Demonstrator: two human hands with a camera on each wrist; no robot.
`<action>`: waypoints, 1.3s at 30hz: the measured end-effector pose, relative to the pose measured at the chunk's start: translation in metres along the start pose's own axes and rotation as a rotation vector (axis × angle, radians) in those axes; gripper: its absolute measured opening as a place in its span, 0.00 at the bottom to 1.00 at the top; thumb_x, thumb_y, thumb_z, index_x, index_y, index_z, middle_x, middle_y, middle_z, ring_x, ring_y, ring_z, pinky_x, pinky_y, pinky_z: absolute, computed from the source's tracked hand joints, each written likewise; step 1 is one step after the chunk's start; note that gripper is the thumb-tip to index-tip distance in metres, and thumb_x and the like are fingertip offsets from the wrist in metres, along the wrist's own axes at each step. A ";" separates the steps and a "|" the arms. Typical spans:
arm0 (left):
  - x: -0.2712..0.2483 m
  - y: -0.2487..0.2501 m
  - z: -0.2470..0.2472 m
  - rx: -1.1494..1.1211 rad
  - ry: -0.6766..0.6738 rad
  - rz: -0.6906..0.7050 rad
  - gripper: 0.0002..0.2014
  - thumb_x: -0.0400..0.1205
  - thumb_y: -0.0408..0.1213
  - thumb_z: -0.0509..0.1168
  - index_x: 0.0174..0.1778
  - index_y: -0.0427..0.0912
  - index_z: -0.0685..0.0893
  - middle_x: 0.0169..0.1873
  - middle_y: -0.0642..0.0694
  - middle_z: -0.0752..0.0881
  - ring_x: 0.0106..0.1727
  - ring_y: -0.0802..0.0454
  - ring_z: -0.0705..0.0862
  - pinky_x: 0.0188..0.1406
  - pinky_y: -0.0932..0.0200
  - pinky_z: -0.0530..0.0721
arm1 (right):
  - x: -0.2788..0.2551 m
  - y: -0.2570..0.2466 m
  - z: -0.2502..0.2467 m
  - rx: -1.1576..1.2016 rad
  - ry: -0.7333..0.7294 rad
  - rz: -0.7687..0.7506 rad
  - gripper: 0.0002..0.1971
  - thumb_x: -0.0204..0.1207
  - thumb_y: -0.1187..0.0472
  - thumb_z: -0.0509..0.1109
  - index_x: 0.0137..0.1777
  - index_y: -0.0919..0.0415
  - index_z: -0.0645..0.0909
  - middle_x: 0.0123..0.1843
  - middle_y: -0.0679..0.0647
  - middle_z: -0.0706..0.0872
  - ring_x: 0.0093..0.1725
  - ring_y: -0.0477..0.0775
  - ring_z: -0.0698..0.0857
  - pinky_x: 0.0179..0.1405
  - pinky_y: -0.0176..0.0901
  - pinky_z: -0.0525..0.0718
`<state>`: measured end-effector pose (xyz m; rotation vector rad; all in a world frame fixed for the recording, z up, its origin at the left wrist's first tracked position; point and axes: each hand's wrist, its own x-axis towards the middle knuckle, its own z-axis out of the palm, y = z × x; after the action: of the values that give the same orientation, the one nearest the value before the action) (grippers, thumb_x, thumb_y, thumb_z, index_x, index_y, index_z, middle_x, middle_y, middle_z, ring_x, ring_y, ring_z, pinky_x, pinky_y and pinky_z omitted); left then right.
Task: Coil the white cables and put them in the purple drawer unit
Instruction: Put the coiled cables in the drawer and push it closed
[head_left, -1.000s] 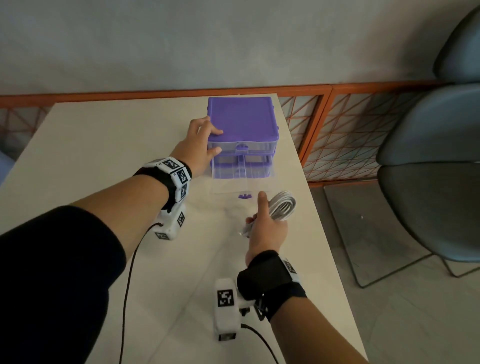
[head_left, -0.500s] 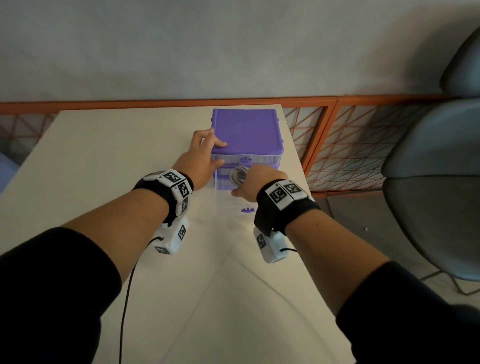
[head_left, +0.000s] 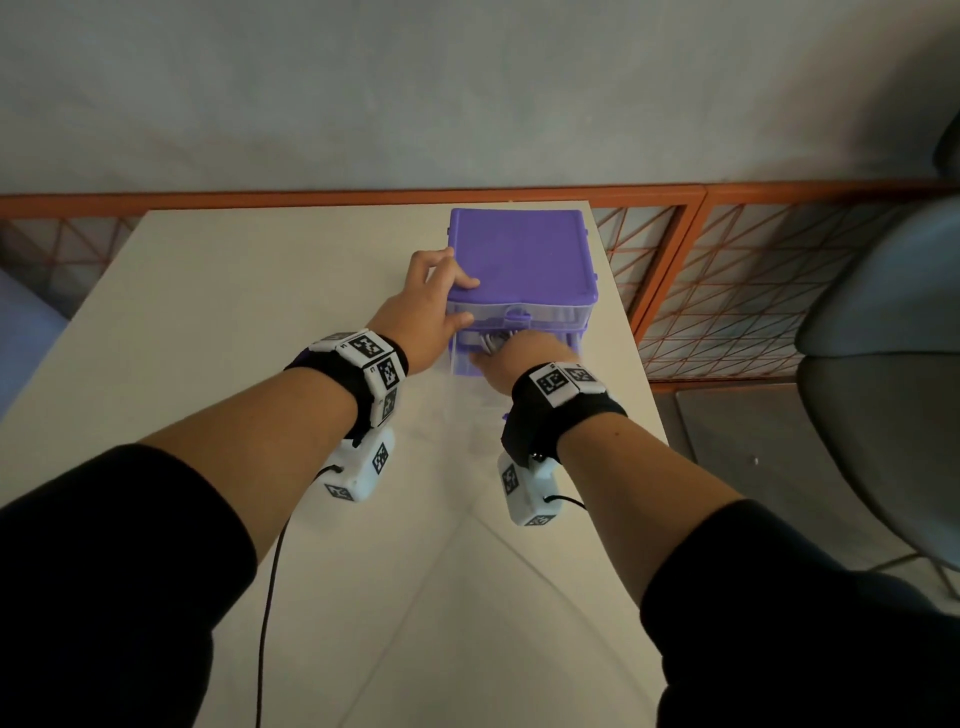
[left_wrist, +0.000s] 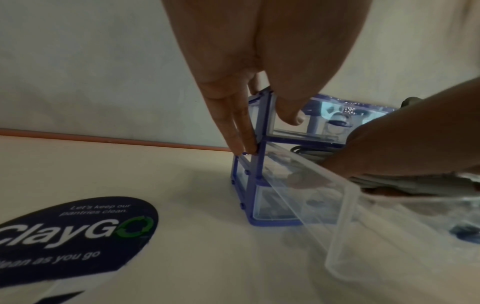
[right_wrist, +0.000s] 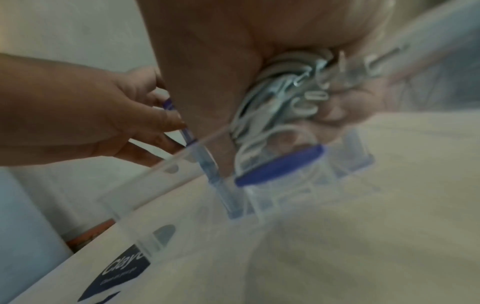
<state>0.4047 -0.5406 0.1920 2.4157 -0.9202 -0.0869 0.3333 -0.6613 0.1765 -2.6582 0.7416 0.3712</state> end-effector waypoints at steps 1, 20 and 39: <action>0.000 0.000 0.000 -0.001 0.000 0.002 0.18 0.79 0.35 0.67 0.65 0.44 0.74 0.76 0.44 0.63 0.62 0.43 0.82 0.56 0.47 0.82 | -0.001 0.001 0.001 0.016 0.013 0.013 0.24 0.78 0.39 0.59 0.63 0.55 0.81 0.48 0.55 0.85 0.50 0.59 0.85 0.45 0.49 0.78; 0.000 0.000 0.004 0.016 0.026 -0.002 0.19 0.79 0.36 0.68 0.65 0.44 0.73 0.78 0.43 0.62 0.59 0.40 0.84 0.50 0.49 0.83 | -0.027 -0.003 0.012 0.249 0.164 0.222 0.52 0.61 0.40 0.79 0.77 0.70 0.61 0.74 0.62 0.64 0.76 0.63 0.65 0.69 0.52 0.74; 0.000 0.000 0.005 0.058 0.031 0.001 0.20 0.80 0.37 0.67 0.67 0.44 0.72 0.76 0.42 0.63 0.60 0.40 0.84 0.50 0.51 0.82 | -0.018 -0.013 0.020 0.099 0.240 0.225 0.44 0.73 0.34 0.64 0.76 0.70 0.63 0.71 0.61 0.66 0.71 0.63 0.67 0.69 0.51 0.67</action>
<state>0.4037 -0.5431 0.1875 2.4632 -0.9214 -0.0221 0.3224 -0.6353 0.1681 -2.5588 1.1073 0.0677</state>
